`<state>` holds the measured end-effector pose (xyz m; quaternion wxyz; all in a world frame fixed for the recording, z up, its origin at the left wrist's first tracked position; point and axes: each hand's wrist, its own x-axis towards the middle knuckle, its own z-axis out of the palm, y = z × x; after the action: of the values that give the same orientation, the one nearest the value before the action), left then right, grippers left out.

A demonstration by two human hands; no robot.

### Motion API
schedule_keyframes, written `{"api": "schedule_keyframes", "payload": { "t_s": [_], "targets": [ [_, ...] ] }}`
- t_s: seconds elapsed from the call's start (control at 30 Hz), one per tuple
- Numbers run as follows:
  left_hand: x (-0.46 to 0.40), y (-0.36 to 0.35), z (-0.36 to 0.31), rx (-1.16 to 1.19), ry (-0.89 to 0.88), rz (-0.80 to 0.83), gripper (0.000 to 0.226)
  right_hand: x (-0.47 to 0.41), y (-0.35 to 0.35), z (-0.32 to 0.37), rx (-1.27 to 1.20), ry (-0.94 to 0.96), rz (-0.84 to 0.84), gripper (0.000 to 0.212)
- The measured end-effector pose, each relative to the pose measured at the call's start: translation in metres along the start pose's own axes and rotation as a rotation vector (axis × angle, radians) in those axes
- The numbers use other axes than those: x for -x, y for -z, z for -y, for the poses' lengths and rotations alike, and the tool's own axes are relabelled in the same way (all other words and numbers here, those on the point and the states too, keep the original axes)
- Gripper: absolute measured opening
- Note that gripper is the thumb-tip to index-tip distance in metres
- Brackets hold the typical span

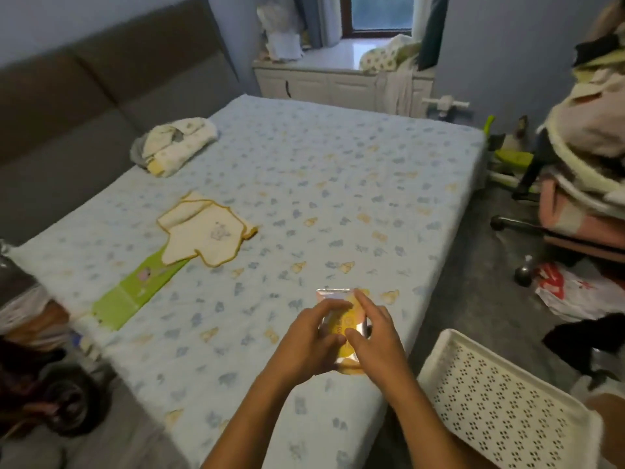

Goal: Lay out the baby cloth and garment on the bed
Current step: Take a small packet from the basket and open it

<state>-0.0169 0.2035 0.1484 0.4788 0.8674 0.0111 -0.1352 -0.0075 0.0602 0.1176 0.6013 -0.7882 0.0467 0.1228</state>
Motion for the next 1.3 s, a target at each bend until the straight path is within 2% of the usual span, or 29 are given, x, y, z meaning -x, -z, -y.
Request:
{"api": "schedule_keyframes", "payload": {
  "t_s": [0.3, 0.47, 0.63, 0.8, 1.0, 1.3],
  "targets": [
    [0.082, 0.202, 0.119, -0.015, 0.058, -0.154, 0.035, 0.024, -0.229, 0.083, 0.010, 0.018, 0.132, 0.067],
    [0.101, 0.299, 0.209, 0.059, 0.054, -0.086, 0.037, 0.024, -0.358, 0.103, -0.027, -0.042, 0.090, 0.065],
    [0.089, 0.378, 0.272, 0.113, 0.065, -0.054, 0.038, -0.001, -0.455, 0.118, -0.035, -0.086, 0.050, 0.057],
    [0.048, 0.422, 0.324, 0.001, 0.026, -0.051, 0.033, -0.044, -0.517, 0.116, -0.055, -0.131, 0.011, 0.052],
    [-0.037, 0.460, 0.395, -0.016, 0.041, -0.108, 0.019, -0.124, -0.582, 0.103, -0.154, -0.192, -0.014, 0.050],
    [-0.172, 0.462, 0.500, 0.019, 0.051, -0.064, 0.013, -0.249, -0.643, 0.041, -0.113, -0.326, -0.096, 0.048]
  ]
}}
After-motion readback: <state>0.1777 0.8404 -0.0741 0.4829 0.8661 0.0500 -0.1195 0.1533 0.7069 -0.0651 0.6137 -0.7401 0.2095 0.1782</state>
